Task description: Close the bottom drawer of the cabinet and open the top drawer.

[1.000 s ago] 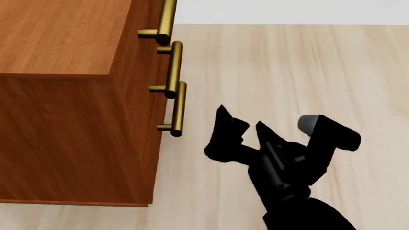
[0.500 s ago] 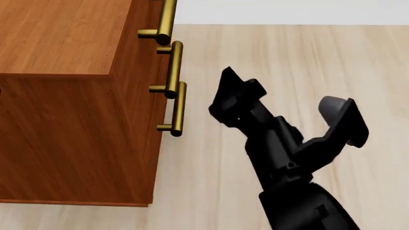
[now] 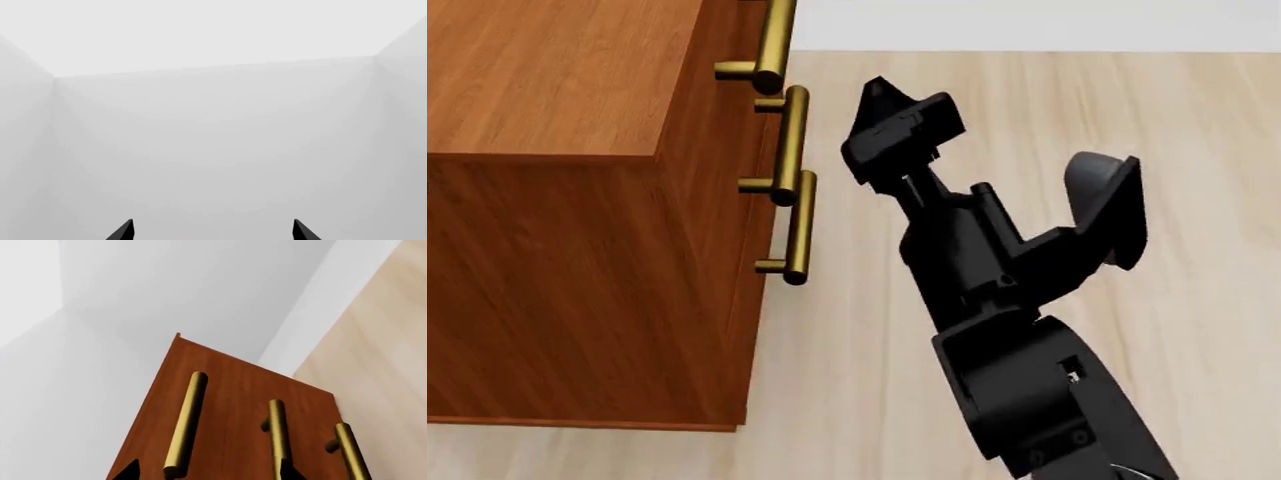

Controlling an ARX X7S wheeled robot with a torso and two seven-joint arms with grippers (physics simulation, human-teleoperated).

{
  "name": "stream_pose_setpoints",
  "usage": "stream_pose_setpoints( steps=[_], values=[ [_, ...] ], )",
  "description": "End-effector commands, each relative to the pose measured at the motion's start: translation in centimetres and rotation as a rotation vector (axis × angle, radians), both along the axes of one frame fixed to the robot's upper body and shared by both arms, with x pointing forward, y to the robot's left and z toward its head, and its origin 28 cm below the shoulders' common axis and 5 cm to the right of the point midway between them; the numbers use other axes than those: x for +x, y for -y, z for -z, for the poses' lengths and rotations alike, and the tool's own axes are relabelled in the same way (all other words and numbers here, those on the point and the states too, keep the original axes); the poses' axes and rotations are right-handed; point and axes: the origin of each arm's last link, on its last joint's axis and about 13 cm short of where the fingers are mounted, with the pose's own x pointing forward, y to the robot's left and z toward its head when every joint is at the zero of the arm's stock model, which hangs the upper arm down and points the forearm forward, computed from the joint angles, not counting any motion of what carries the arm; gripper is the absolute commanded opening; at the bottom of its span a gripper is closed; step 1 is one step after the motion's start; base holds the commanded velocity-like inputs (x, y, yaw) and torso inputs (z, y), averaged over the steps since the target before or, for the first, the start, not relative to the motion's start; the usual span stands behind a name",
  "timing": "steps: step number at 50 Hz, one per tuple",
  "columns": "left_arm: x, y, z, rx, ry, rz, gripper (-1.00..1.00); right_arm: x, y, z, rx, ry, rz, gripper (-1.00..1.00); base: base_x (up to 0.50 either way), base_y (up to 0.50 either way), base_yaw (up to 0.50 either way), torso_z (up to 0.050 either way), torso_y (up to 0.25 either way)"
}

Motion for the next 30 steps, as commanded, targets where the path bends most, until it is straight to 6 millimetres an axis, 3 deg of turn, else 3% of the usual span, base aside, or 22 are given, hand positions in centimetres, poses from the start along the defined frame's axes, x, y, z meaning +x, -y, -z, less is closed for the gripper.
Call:
stream_pose_setpoints(
  steps=[1, 30],
  values=[
    [-0.1, -0.1, -0.1, 0.001, 0.003, -0.004, 1.0, 1.8, -0.9, -0.6, 0.041, -0.025, -0.028, 1.0, 0.0, 0.0, 0.0, 0.0, 0.0],
    [-0.2, -0.4, -0.1, 0.001, 0.004, -0.015, 1.0, 3.6, -3.0, -0.5, 0.035, -0.046, -0.112, 1.0, 0.0, 0.0, 0.0, 0.0, 0.0]
  ],
)
